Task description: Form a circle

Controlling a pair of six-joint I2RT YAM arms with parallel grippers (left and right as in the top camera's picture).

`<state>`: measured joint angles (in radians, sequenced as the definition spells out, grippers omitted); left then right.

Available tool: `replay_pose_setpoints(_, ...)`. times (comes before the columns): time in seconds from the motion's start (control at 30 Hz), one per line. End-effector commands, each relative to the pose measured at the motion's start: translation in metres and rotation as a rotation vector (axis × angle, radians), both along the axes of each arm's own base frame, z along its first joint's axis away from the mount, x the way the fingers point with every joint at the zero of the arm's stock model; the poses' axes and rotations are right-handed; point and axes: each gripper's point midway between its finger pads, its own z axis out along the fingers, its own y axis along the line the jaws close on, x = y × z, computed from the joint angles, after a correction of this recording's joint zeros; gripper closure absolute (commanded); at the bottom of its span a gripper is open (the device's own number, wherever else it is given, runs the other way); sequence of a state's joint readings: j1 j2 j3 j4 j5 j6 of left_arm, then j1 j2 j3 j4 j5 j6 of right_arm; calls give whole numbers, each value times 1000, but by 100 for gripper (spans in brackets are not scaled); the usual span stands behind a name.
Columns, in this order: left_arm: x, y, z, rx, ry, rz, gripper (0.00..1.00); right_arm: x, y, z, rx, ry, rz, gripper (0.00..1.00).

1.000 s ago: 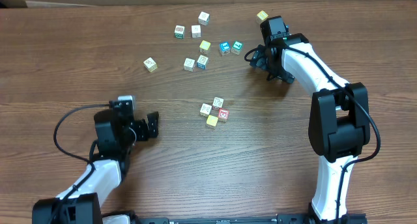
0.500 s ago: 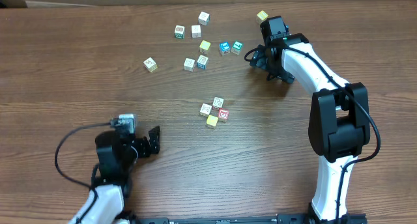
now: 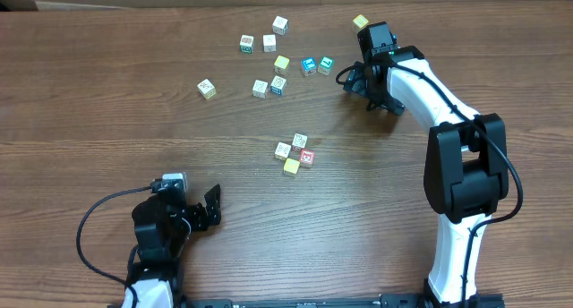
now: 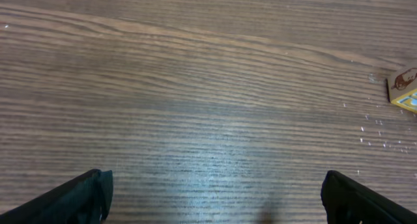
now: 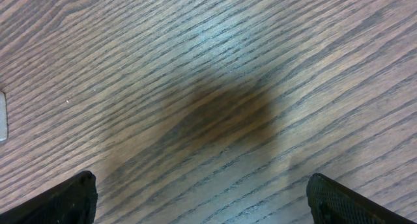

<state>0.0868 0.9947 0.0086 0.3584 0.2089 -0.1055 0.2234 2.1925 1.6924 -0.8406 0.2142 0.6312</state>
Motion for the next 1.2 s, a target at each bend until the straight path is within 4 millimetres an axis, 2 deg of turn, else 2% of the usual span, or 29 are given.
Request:
replay_pose_setpoints(0.0, -5, 8, 7, 16, -14, 51, 0, 1, -1, 10, -6, -23, 2, 0)
replay_pose_setpoints(0.2, -25, 19, 11, 56, 2, 114, 0, 1, -1, 10, -5, -23, 2, 0)
replay_pose_setpoints(0.63, -10, 25, 90, 153, -351, 113, 0, 1, -1, 10, -5, -23, 2, 0)
replay_pose_setpoints(0.9, -14, 7, 135, 232, -559, 33, 0, 1, -1, 10, -6, -23, 2, 0)
replay_pose_setpoints(1.17, -14, 6, 134, 229, -558, 27, 0, 1, -1, 10, -5, -23, 2, 0)
